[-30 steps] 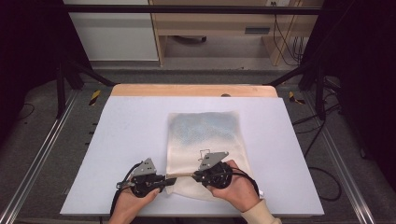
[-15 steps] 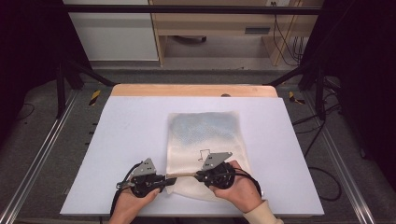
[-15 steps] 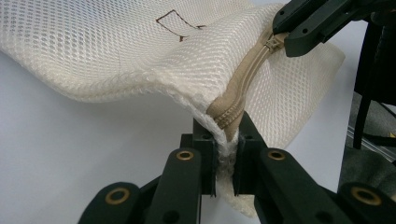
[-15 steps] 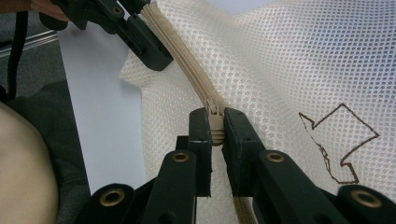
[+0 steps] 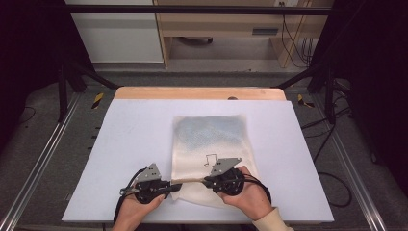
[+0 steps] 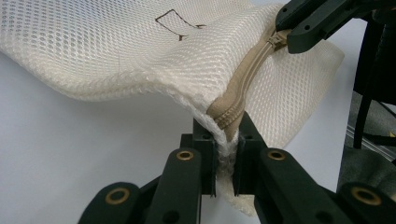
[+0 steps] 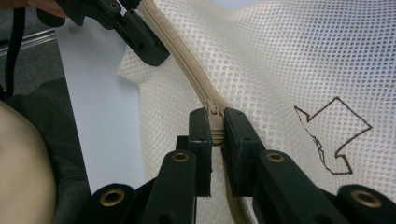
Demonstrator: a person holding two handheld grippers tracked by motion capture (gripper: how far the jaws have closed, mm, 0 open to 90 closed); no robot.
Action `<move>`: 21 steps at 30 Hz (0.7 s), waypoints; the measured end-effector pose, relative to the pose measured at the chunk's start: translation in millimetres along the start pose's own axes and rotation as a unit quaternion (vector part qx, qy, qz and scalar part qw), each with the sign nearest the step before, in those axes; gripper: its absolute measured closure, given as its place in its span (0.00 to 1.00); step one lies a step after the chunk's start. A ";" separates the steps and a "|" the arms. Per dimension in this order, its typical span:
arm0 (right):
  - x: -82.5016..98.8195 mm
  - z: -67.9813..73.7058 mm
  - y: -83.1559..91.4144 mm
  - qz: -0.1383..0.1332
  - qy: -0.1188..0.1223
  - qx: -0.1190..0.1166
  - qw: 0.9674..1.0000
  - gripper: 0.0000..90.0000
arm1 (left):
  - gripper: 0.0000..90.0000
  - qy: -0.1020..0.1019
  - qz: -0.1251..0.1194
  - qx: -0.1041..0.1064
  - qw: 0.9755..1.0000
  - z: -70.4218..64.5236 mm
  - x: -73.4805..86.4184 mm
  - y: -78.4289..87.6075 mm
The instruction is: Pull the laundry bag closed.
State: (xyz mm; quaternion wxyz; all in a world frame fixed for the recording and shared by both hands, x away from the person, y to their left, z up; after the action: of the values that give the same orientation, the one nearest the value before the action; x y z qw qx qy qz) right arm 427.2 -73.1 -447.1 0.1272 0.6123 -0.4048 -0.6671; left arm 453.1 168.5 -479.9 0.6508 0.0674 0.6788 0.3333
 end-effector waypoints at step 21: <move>7.3 -1.1 4.0 0.003 -0.006 0.004 1.000 0.91 | 0.91 0.001 0.000 0.002 1.000 -1.0 0.6 -1.5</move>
State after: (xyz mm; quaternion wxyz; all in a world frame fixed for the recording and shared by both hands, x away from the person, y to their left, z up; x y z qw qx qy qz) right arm 425.3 -80.9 -449.4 0.1245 0.6077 -0.4095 -0.6690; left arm 452.6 167.3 -481.2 0.6500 0.0683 0.6800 0.3323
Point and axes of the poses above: each handheld gripper's, and its own axes: y roughly backward along the jaws, x roughly out of its underside, z roughly to its left, the point moved 3 cm from there along -y, roughly forward along the jaws, and after that the axes turned 6 degrees about y, right-handed, at the moved point
